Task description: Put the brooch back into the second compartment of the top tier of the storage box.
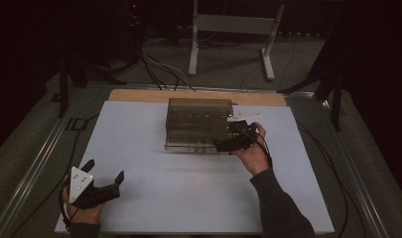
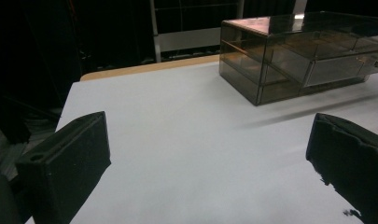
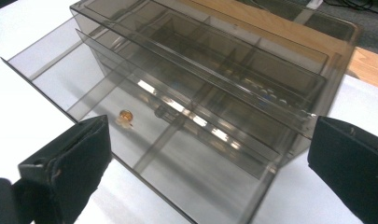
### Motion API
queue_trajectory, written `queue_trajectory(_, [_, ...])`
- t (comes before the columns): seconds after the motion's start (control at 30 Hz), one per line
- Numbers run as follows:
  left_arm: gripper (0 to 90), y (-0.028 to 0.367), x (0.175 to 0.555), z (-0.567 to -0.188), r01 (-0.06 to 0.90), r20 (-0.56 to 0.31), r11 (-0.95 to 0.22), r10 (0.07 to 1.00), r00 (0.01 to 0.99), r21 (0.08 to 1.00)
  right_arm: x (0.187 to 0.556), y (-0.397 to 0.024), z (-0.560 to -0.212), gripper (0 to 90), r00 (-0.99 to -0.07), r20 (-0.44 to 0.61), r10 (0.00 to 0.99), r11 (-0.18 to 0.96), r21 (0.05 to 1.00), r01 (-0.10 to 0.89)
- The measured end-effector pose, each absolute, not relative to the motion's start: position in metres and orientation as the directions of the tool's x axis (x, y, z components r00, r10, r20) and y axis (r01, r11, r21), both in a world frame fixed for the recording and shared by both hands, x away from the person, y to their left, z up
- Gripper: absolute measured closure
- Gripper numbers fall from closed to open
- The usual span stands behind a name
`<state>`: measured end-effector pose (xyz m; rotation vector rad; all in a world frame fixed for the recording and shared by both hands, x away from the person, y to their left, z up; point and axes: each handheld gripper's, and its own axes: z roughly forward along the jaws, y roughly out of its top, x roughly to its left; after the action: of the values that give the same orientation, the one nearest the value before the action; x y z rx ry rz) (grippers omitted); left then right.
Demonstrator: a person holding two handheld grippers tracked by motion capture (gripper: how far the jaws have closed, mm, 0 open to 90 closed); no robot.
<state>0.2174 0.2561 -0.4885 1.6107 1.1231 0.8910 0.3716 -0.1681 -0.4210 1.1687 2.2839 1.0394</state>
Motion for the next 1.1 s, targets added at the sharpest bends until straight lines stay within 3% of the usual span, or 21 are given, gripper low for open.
queue_trajectory(1.1, [0.4,0.256,0.218,-0.488,0.265,0.039,-0.125,0.950,0.309,0.956,0.320,-0.242,-0.447,0.2,-0.491,-0.008,0.871,0.290,0.815,0.501])
